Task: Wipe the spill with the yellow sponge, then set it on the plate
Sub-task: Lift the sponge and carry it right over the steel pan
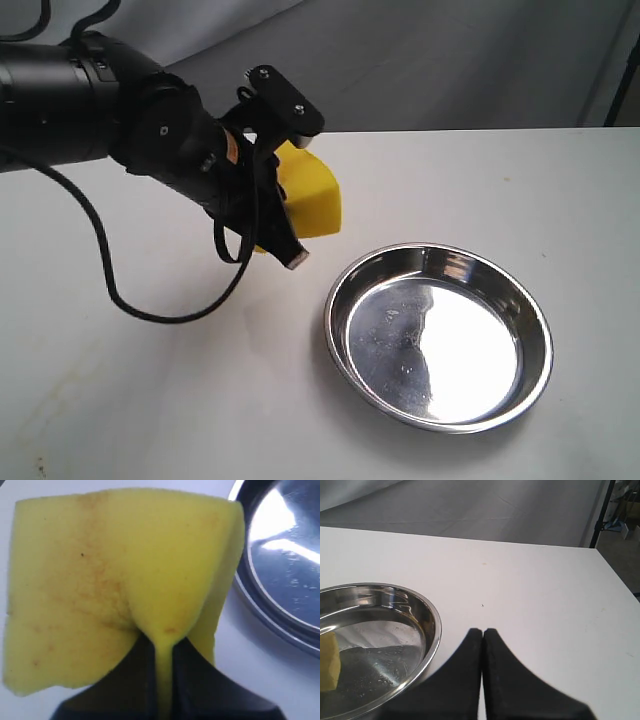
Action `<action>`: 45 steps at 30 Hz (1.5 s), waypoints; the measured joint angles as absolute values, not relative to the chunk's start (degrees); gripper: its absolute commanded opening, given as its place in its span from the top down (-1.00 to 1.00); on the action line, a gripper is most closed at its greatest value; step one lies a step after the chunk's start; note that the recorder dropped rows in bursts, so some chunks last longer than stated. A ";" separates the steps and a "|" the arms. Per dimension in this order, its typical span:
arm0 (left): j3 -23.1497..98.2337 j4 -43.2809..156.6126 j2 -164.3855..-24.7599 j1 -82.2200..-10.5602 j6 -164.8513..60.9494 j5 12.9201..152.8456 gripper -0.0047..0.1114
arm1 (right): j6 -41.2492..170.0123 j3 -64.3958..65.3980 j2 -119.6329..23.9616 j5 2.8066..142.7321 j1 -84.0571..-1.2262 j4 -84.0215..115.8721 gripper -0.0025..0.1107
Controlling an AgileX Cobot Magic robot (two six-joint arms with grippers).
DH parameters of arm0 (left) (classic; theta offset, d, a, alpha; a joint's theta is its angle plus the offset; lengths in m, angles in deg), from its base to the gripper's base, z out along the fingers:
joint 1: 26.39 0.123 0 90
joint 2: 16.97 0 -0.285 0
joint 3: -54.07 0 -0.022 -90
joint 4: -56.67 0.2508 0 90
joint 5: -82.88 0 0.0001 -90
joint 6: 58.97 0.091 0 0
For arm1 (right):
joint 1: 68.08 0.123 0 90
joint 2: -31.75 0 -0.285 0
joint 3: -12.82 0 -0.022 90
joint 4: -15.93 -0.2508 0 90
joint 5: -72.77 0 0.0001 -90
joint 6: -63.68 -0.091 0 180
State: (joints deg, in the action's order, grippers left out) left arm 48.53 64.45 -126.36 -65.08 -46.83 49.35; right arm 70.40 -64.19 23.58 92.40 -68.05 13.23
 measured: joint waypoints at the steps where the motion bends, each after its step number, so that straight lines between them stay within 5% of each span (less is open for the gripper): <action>1: 48.40 64.45 -126.09 -66.18 -46.83 49.35 0.92 | 70.40 -64.19 23.58 92.40 -68.05 13.23 0.96; 16: 48.42 64.36 -125.73 -81.42 -46.83 62.00 0.92 | 70.40 -64.19 23.58 92.40 -68.05 13.23 0.96; 45: 48.28 60.15 -137.29 -81.70 -47.47 64.17 0.92 | 70.40 -64.19 23.58 92.40 -68.05 13.23 0.96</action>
